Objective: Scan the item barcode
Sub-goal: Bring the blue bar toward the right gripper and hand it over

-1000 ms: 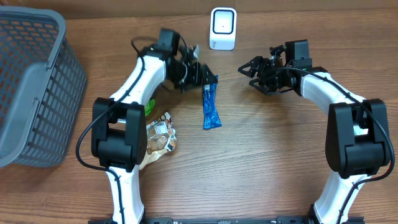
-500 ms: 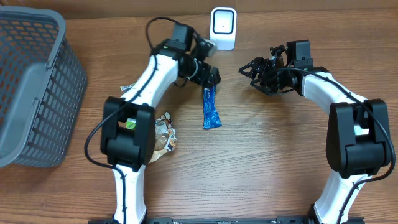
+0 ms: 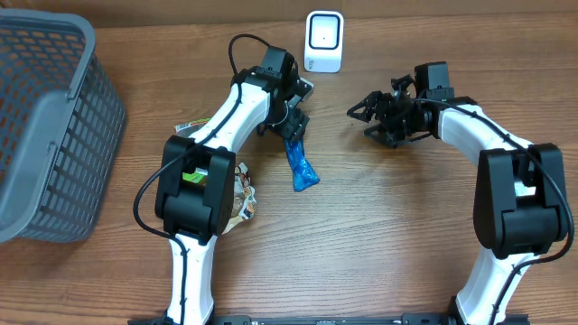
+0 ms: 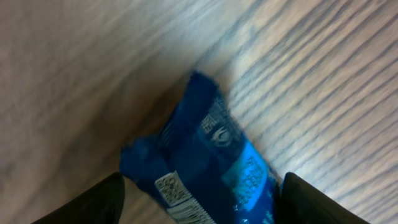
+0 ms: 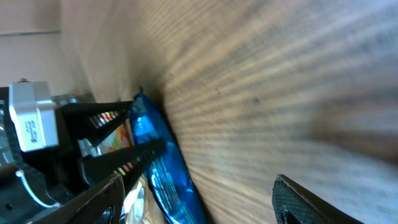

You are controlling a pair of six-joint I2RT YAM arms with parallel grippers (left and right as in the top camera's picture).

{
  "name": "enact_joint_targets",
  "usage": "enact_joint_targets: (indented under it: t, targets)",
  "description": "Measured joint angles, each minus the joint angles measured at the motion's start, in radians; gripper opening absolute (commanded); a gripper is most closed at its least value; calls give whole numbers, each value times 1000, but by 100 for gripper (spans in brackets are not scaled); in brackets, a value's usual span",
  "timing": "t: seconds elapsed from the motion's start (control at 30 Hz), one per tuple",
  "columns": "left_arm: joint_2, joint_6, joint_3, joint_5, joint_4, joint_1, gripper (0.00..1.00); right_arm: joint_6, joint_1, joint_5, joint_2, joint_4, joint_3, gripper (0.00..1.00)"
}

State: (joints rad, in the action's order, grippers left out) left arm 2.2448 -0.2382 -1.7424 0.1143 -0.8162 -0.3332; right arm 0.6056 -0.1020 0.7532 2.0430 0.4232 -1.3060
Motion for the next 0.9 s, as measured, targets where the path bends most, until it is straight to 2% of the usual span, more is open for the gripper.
enact_joint_targets:
  t: [0.27,0.4,0.53,0.67,0.73,0.9]
  targets:
    - [0,193,0,-13,-159,4,70,-33,-11,54,0,192,0,73]
    - [0,266,0,2,-196,6,54,-35,-55,66,0,268,1,73]
    - [0,300,0,9,-214,7,33,-20,-134,70,0,272,21,74]
    - [0,327,0,21,-220,9,19,10,-222,59,0,270,43,73]
    - [0,338,0,32,-222,13,5,19,-250,50,0,262,44,74]
    - [0,349,0,95,-215,41,4,11,-253,47,0,229,45,74]
